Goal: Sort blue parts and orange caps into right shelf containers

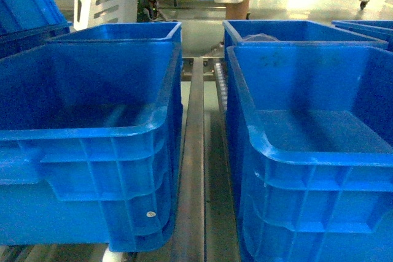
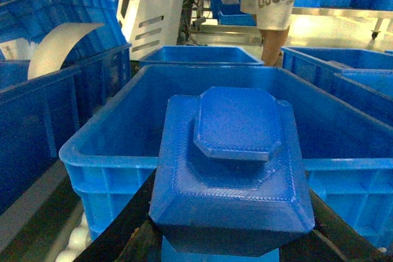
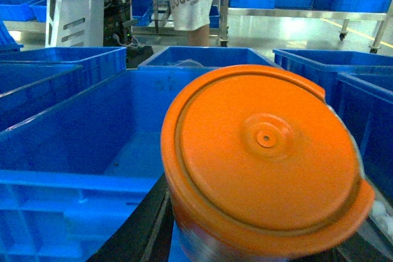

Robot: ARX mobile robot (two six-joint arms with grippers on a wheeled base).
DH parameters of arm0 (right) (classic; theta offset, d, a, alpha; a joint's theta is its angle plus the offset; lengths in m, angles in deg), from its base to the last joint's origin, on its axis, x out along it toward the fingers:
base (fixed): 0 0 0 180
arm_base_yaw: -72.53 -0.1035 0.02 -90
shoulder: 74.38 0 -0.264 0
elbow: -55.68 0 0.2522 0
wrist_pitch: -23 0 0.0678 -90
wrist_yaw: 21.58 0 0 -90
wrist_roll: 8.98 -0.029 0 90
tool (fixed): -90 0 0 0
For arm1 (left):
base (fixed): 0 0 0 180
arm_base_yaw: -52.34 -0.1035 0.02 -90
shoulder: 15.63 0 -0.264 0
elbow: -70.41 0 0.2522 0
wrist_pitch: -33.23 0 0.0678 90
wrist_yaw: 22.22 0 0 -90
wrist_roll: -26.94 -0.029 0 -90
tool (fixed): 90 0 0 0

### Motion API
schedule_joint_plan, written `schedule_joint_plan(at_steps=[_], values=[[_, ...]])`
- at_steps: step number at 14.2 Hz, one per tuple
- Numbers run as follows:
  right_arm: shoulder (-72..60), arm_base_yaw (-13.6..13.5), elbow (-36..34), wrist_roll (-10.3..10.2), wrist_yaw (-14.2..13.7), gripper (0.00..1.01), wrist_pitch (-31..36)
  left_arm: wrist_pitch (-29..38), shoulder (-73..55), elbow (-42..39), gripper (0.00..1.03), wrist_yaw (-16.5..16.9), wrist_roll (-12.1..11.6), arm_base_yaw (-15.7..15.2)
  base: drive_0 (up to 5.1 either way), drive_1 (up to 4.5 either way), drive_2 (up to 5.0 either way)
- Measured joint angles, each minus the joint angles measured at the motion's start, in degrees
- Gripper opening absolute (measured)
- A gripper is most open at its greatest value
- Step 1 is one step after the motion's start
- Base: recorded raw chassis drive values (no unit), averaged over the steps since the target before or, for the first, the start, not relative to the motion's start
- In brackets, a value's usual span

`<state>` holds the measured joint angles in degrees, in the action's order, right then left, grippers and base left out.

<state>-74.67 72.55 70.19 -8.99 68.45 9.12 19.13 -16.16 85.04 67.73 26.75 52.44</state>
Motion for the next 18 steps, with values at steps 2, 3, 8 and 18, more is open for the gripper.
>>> schedule_joint_plan(at_steps=[2,3,8,18], values=[[0.0,0.0,0.0,0.0,0.0,0.44,-0.3,-0.1,0.0,0.0,0.43,0.0,0.0,0.0,0.0,0.00,0.0],[0.0,0.0,0.0,0.0,0.0,0.44,-0.2,-0.1,0.0,0.0,0.43,0.0,0.0,0.0,0.0,0.00,0.0],[0.0,0.0,0.0,0.0,0.0,0.44,-0.2,-0.1,0.0,0.0,0.43,0.0,0.0,0.0,0.0,0.00,0.0],[0.0,0.0,0.0,0.0,0.0,0.44,-0.2,-0.1,0.0,0.0,0.43,0.0,0.0,0.0,0.0,0.00,0.0]])
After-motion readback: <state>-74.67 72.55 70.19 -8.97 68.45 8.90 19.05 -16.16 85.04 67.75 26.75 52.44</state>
